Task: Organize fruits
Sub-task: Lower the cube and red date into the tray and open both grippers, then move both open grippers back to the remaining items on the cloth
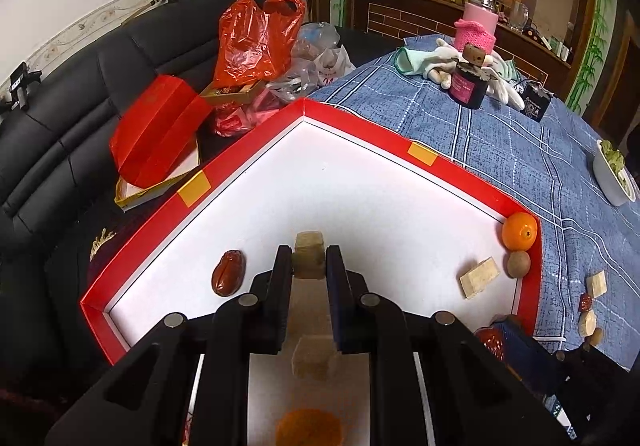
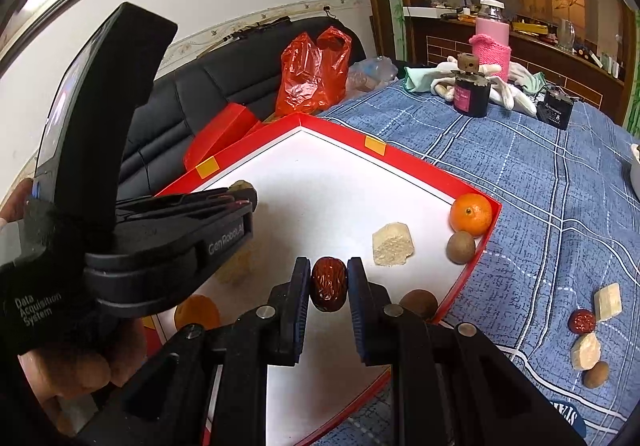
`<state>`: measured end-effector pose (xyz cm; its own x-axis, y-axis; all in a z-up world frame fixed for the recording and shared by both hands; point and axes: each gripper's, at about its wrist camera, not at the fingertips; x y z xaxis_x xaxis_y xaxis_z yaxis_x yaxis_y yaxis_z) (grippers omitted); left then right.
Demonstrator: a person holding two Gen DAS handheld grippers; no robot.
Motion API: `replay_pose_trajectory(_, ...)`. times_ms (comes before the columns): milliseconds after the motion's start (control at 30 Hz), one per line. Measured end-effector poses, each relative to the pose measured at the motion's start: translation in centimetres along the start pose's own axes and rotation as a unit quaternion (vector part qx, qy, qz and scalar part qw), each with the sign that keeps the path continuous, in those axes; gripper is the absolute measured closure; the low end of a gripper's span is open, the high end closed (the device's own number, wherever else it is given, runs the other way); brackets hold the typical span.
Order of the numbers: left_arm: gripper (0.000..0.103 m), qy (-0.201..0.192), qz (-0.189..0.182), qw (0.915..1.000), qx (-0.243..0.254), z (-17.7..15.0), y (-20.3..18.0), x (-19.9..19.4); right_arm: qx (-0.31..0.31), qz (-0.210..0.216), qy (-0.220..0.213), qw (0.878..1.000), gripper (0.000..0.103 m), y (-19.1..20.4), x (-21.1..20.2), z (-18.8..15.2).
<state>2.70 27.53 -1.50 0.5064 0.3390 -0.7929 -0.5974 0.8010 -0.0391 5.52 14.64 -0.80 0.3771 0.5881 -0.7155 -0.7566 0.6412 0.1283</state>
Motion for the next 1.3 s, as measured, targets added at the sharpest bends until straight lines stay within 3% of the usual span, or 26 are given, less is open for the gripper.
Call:
replay_pose_trajectory(500,0.086,0.012,-0.001,0.9999,-0.008,0.2,0.4,0.8,-0.005,-0.004,0.004,1.000,0.084,0.5,0.5,-0.1)
replay_pose_trajectory(533,0.084,0.013,-0.002,0.9999,-0.011,0.2,0.4,0.7,-0.006,-0.003,0.003,1.000,0.084,0.6,0.4,-0.1)
replay_pose_trajectory(600,0.065,0.012,-0.001,0.9998,-0.015,0.2,0.4,0.5,-0.006,-0.003,-0.002,1.000,0.081,0.6,0.1,-0.2)
replay_pose_trajectory(667,0.053,0.006,-0.002,0.9999,-0.015,0.2,0.3,0.1,-0.002,-0.001,-0.007,1.000,0.069,0.4,-0.3,-0.2)
replay_pose_trajectory(700,0.053,0.002,-0.001,0.9999,-0.017,0.1,0.3,-0.2,0.001,-0.001,-0.010,1.000,0.063,0.2,-0.6,-0.2)
replay_pose_trajectory(767,0.053,-0.008,0.001,0.9998,-0.017,0.1,0.0,-0.9,0.007,-0.003,-0.019,1.000,0.063,-0.3,-1.4,-0.4)
replay_pose_trajectory(867,0.048,-0.027,-0.016,0.9995,-0.007,-0.1,-0.9,-2.4,0.015,-0.014,-0.041,0.999,0.063,-2.0,-3.7,-1.2)
replay_pose_trajectory(1033,0.046,-0.066,-0.060,0.9957,0.026,-1.2,-4.2,-5.1,0.044,-0.067,-0.064,0.995,0.059,-8.0,-8.5,-4.5)
replay_pose_trajectory(1200,0.046,-0.067,-0.119,0.9872,0.083,-2.2,-9.1,-5.8,0.084,-0.118,-0.019,0.989,0.056,-14.9,-9.5,-8.2)
replay_pose_trajectory(1300,0.046,-0.059,-0.127,0.9825,0.123,-2.9,-11.7,-5.6,0.099,-0.120,-0.004,0.988,0.057,-16.6,-9.2,-9.0)
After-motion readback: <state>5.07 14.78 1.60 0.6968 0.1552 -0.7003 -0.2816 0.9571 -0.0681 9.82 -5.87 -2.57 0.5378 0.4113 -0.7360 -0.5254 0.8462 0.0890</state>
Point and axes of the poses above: each gripper's, at about its wrist camera, not at the fingertips, and x roughly the way its jaws point, y to its left, z to its top, and after that the axes turned 4 degrees about -z, right-handed
